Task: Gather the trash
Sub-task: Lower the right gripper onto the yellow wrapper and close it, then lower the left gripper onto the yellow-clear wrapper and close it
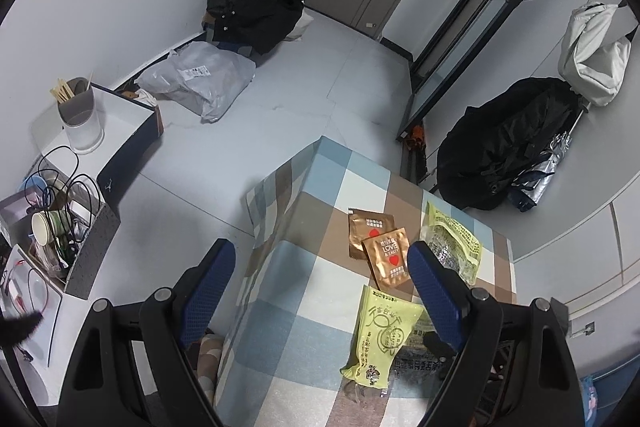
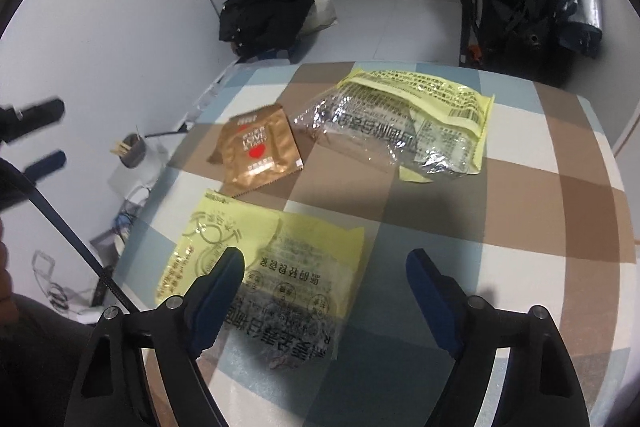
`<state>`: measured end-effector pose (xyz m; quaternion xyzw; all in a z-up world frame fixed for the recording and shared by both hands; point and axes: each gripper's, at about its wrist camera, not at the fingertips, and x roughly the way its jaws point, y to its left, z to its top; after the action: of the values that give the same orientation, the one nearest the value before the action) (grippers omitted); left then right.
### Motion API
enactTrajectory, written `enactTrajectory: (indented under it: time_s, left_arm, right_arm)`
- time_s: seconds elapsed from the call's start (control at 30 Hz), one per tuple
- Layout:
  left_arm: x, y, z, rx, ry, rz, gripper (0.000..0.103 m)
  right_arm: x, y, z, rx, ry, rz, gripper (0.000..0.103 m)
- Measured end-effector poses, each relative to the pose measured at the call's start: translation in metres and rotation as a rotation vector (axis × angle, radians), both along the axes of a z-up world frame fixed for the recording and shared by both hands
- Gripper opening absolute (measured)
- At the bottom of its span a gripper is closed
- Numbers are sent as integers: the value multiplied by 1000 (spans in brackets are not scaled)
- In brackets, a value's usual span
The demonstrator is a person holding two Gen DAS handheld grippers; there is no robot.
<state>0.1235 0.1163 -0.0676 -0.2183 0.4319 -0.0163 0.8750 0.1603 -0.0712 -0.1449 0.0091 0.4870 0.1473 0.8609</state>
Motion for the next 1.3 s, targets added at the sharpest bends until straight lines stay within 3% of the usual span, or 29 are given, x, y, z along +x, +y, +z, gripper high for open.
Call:
enactTrajectory:
  time_s: [0.17,0.27,0.53,0.6,1.1,1.3]
  left_arm:
    - [0,-1,0,9,1,0,86]
    - [0,1,-1,13,3,0,86]
    - [0,-3,-4,38,4,-14,86]
    - [1,-4,-5,42,10,-19,86]
    - [8,-21,-11,88,21,-62,86]
    - [18,-42,-4,39,18,-157,86]
  right_arm:
    - [-2,5,-3,-20,-28,6,67]
    - [-4,7,-3,-47,-42,10,56]
    - [-13,15,-2,-128,-60,89,11]
    - [-14,15,-3,-129,-58,104,5]
    - [-23,-21,24,-41,-60,92,2]
    - [-35,-54,45,4,-82,48,2]
